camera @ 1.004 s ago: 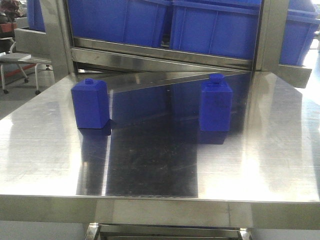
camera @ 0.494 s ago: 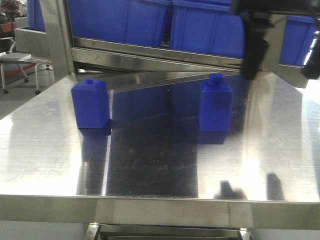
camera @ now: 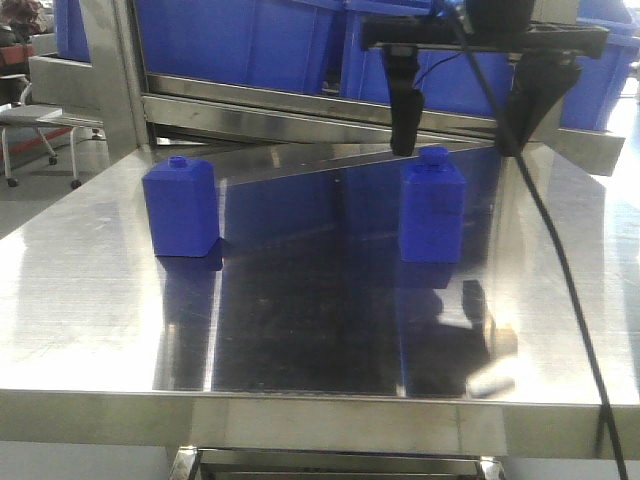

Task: Pick and sort blue part to right shelf
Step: 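Lower the right gripper onto the nearer blue part and close it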

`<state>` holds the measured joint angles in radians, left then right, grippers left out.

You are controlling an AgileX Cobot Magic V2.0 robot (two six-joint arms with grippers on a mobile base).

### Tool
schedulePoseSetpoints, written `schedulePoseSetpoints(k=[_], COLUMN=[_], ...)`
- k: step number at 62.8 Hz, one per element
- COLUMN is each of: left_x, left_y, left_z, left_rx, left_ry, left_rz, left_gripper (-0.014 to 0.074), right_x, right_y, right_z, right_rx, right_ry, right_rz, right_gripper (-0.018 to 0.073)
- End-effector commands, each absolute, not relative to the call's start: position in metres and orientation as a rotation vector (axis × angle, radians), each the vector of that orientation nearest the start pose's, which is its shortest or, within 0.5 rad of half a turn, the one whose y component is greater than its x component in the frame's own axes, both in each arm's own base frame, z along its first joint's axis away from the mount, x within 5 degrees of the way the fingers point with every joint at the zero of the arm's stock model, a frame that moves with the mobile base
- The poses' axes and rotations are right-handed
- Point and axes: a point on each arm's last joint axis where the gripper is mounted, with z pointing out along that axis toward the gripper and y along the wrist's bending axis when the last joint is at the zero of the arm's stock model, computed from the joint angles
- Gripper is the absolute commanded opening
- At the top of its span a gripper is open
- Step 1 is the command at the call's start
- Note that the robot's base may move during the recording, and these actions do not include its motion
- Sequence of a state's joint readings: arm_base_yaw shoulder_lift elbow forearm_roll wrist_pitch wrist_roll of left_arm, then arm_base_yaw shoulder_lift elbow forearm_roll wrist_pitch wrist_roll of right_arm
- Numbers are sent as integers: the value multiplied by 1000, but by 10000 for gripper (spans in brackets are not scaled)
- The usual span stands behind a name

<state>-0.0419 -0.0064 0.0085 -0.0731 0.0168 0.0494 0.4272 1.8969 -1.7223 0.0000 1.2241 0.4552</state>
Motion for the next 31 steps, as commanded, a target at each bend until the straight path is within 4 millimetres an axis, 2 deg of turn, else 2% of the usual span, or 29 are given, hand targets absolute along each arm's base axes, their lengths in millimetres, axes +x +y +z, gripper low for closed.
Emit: schedulePoseSetpoints(k=[1, 31], left_x=[54, 54], left_y=[-2, -2], left_z=[211, 211], left_rx=[13, 13], left_ry=[1416, 1416], left_rz=[-58, -58], left_gripper=[133, 133], right_x=[365, 383], right_y=[167, 179], right_z=[319, 280], right_rx=[66, 59], right_ry=[2823, 2879], right_rz=[215, 183], right_gripper=[614, 614])
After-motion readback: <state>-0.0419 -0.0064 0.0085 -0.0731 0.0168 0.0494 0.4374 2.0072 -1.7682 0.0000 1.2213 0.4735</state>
